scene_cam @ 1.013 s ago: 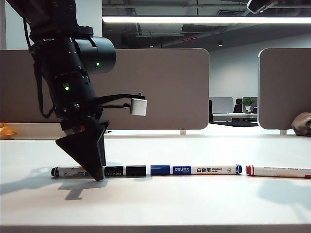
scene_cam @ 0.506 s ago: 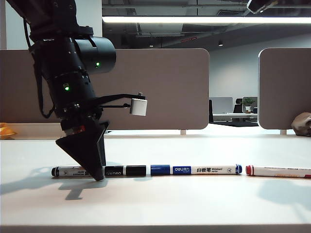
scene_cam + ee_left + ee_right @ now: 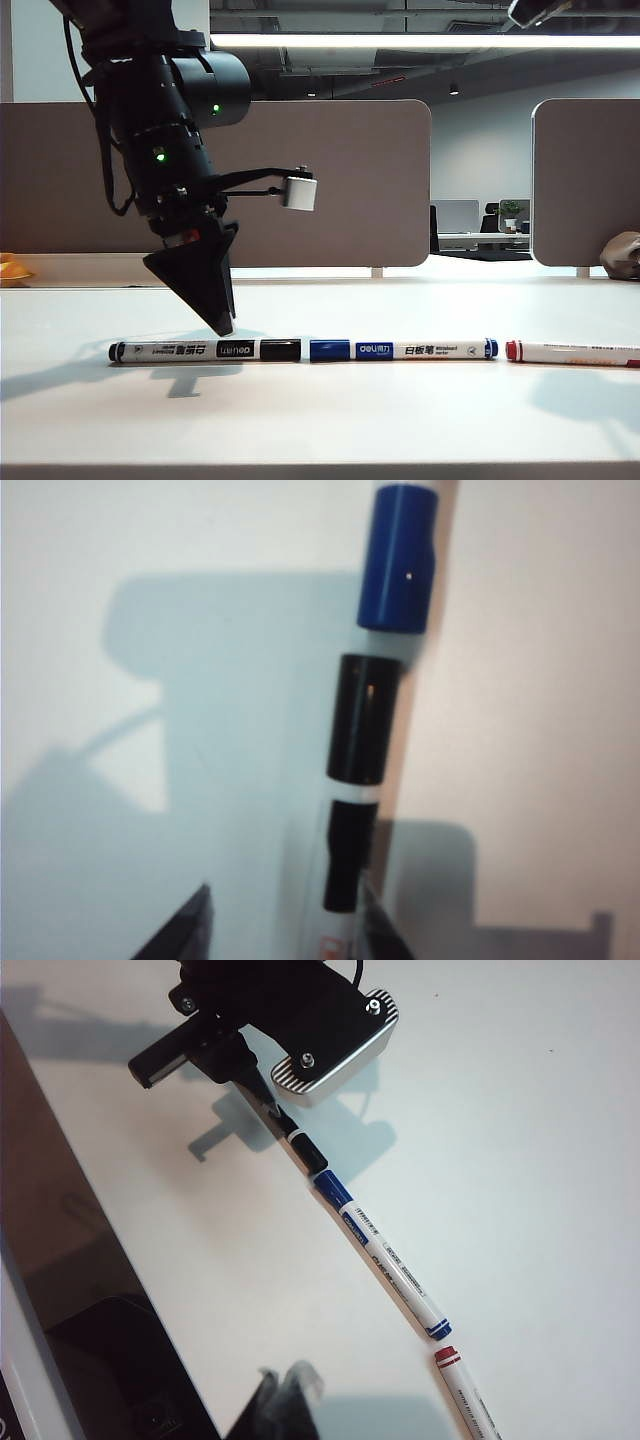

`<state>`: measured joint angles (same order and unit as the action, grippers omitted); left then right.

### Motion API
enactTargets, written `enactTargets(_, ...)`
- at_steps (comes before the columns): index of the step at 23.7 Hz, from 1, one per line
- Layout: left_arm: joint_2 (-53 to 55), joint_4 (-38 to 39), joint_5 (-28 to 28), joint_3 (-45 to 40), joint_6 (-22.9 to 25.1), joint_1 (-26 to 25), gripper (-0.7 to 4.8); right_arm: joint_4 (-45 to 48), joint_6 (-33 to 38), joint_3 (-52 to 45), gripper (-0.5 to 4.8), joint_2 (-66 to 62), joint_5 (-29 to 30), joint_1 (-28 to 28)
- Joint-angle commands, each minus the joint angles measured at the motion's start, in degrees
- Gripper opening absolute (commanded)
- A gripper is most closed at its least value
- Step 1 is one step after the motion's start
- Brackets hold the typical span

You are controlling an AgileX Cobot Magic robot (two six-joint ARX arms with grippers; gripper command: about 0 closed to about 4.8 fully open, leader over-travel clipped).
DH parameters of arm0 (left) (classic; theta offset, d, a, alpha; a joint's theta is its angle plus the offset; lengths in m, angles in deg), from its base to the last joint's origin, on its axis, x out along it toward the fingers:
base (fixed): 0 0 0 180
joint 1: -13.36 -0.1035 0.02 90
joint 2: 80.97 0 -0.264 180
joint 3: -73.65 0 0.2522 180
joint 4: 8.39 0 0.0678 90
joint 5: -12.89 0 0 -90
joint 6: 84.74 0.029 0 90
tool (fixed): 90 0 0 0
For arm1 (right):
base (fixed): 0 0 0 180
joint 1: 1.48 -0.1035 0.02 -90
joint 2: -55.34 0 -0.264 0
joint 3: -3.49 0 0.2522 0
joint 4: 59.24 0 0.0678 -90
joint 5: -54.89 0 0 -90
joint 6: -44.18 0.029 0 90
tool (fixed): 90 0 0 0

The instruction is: Pick up the markers one by one and line them up horizontally in a straight line on the table.

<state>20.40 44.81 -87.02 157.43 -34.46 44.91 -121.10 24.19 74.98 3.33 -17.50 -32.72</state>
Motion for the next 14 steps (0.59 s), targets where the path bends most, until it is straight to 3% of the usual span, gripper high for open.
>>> enactTargets(1, -0.26, 2.99, -0.2, 1.18, -1.49, 0.13, 1.83, 0.31, 0.0, 0.37, -0.03, 0.2, 0.11, 0.0)
enactTargets(9, -5.07, 4.52, -0.2, 1.68, -2.78, 2.56, 1.42, 0.33, 0.0, 0.37, -0.03, 0.2, 0.11, 0.0)
enactTargets(11, -6.97, 5.11, -0.11, 1.68, -4.42, 3.26, 0.54, 0.31, 0.0, 0.37, -0.03, 0.2, 0.11, 0.0)
enactTargets(12, -9.29, 5.25, -0.15, 1.7, -8.9, 3.61, -0.04, 0.33, 0.0, 0.37, -0.03, 0.2, 0.09, 0.0)
enactTargets(14, -12.96, 4.35, -0.37, 1.7, -16.02, 3.58, -0.05, 1.05, 0.09, 0.37, -0.03, 0.2, 0.07, 0.02)
